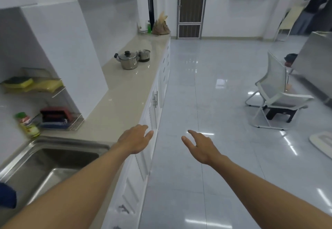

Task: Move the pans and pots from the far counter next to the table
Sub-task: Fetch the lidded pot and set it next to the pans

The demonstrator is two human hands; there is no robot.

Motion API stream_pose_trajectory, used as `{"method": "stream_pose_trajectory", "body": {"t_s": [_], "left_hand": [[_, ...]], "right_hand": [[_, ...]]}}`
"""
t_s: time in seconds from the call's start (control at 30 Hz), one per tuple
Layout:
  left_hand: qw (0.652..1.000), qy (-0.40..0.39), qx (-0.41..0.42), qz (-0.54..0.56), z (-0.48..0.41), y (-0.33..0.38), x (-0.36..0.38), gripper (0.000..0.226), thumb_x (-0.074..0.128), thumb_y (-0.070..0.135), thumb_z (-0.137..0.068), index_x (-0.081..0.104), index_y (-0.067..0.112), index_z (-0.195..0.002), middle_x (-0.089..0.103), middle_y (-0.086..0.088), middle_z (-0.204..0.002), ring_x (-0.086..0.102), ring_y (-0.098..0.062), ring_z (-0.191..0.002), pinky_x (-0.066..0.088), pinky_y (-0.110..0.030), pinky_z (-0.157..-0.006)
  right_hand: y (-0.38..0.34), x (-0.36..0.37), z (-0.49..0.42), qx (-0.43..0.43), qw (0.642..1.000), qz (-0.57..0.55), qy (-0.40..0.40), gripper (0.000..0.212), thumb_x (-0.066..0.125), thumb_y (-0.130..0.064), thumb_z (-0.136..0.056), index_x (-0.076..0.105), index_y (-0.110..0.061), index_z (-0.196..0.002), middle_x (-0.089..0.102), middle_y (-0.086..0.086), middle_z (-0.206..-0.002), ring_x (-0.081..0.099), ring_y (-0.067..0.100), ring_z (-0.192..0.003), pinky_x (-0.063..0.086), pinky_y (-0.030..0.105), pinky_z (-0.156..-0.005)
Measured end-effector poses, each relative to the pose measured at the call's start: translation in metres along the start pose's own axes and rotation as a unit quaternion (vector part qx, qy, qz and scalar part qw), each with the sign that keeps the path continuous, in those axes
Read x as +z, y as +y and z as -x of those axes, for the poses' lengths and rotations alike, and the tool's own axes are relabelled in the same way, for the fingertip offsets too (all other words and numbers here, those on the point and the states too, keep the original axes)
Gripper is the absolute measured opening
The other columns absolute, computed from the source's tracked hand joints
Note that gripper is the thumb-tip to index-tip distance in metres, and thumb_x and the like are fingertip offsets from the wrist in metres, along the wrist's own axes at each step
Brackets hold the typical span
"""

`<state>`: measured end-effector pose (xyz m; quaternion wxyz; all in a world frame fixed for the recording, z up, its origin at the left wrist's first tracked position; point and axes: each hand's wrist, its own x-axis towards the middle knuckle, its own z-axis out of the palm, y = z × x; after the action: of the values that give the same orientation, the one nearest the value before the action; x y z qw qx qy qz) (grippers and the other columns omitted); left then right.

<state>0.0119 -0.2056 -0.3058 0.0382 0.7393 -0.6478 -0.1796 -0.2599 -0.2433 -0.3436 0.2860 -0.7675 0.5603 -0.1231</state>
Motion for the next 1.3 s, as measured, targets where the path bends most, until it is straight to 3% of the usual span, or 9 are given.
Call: {"method": "stream_pose_trajectory", "body": {"t_s": [0.43,0.93,1.3], "left_hand": [[0.998,0.029,-0.056,0.005,-0.224,0.001,-0.054,0.064,0.026,0.055,-0.101,0.03,0.019,-0.153,0.035,-0.005,-0.158,0.038,-0.027,-0.142,0.032,-0.044,-0.112],[0.99,0.073,-0.115,0.036,-0.448,-0.025,-0.125,0.063,0.028,0.053,-0.102,0.029,0.017,-0.153,0.036,-0.006,-0.157,0.038,-0.027,-0.141,0.032,-0.043,-0.114],[0.992,0.066,-0.105,0.026,-0.633,-0.077,-0.192,0.063,0.028,0.052,-0.101,0.025,0.018,-0.154,0.033,-0.007,-0.158,0.037,-0.028,-0.141,0.032,-0.044,-0.112]], "right_hand": [[0.036,-0.063,-0.258,-0.039,0.999,-0.002,-0.02,0.075,0.027,-0.071,-0.095,0.03,-0.025,-0.155,0.036,0.0,-0.159,0.029,0.02,-0.148,0.011,0.048,-0.123],[0.021,-0.105,-0.528,-0.101,0.994,0.003,-0.049,0.074,0.028,-0.067,-0.097,0.029,-0.022,-0.155,0.037,0.003,-0.159,0.032,0.021,-0.147,0.023,0.048,-0.121],[-0.011,-0.127,-0.708,-0.07,0.997,-0.033,-0.022,0.072,0.033,-0.063,-0.099,0.024,-0.022,-0.157,0.039,0.005,-0.158,0.039,0.025,-0.143,0.031,0.045,-0.117]]}}
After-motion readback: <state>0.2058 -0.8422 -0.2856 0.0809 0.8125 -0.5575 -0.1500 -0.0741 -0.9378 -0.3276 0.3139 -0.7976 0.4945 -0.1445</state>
